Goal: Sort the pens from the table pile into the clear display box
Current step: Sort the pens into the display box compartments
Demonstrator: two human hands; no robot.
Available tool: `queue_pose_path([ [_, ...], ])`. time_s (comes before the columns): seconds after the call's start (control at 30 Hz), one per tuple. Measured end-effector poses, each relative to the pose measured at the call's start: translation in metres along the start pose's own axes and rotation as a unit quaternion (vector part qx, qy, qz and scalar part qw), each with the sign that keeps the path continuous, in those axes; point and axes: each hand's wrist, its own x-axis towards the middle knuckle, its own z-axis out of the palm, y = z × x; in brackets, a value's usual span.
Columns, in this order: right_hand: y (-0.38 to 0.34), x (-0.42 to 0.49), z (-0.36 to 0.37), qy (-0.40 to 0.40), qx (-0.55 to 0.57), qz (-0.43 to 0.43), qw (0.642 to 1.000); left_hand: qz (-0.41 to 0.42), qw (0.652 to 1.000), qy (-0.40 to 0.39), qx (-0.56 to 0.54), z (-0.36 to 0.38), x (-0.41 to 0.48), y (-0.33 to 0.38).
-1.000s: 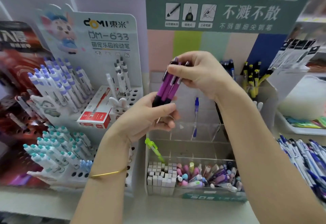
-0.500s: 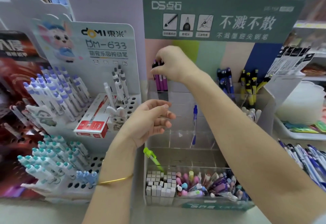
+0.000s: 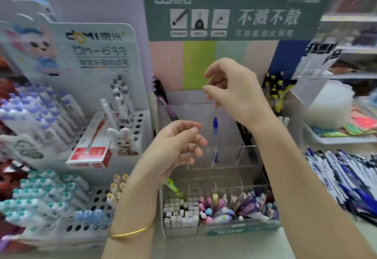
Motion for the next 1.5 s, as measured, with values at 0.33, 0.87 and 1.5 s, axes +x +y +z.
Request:
queue_pose_path([
  [0.33, 0.11, -0.173, -0.166, 0.161, -0.017, 0.274, 0.948, -0.104, 0.948, -0.287, 0.096, 0.187, 0.01, -0.073],
  [0.87, 0.353, -0.211, -0.217, -0.065, 0.036, 0.395, 0.916, -0.216, 0.848, 0.137, 0.464, 0.325, 0.091, -0.296],
  [1.5, 0.398, -0.172, -0.222, -0.101, 0.101, 0.367, 0.919, -0.208, 0.834, 0.133, 0.494, 0.331, 0.184, -0.296],
])
